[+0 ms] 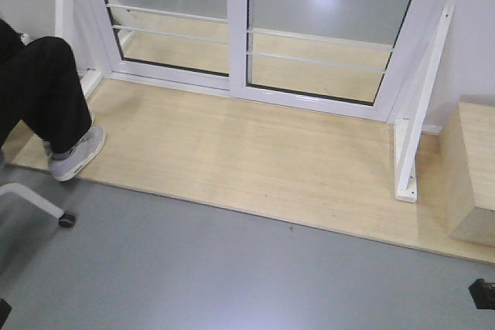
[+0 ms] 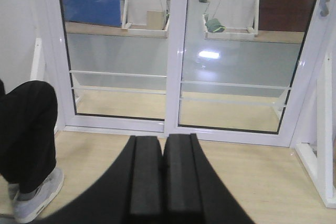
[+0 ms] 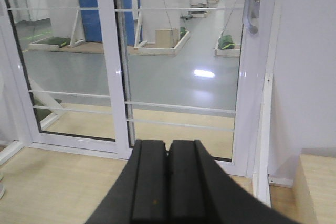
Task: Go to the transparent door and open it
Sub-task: 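Drive up to the door, stopping near its silver handle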
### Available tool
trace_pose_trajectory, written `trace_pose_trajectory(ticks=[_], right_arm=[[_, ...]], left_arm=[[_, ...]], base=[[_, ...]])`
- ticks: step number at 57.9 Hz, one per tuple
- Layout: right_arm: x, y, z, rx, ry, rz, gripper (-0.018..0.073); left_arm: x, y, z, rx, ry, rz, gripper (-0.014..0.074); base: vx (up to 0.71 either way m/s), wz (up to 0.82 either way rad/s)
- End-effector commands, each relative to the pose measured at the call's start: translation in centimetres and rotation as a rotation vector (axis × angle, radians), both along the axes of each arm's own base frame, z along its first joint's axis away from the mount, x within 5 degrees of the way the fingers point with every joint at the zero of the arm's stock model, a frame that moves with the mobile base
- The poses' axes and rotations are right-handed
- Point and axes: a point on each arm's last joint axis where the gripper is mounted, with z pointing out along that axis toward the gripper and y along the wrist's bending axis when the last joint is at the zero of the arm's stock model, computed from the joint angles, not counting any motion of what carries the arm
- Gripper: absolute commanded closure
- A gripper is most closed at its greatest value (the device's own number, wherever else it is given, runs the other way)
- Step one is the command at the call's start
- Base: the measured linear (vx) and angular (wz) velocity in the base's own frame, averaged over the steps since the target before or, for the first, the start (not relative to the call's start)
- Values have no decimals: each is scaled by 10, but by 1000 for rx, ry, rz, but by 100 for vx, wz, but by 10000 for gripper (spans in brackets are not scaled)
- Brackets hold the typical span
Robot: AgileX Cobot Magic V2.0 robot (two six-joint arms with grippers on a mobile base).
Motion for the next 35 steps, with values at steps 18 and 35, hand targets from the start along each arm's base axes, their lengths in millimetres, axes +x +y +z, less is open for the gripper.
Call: trace_pose_trajectory(ticks=[18,35], right_arm=[[-1,-1,7,0,-96,-9,565],[-1,-1,7,0,-96,-9,565]], left_arm=[[0,0,4,-23,-86,2,594],[0,0,4,-23,-86,2,594]], base=[[43,-32],[43,-28]])
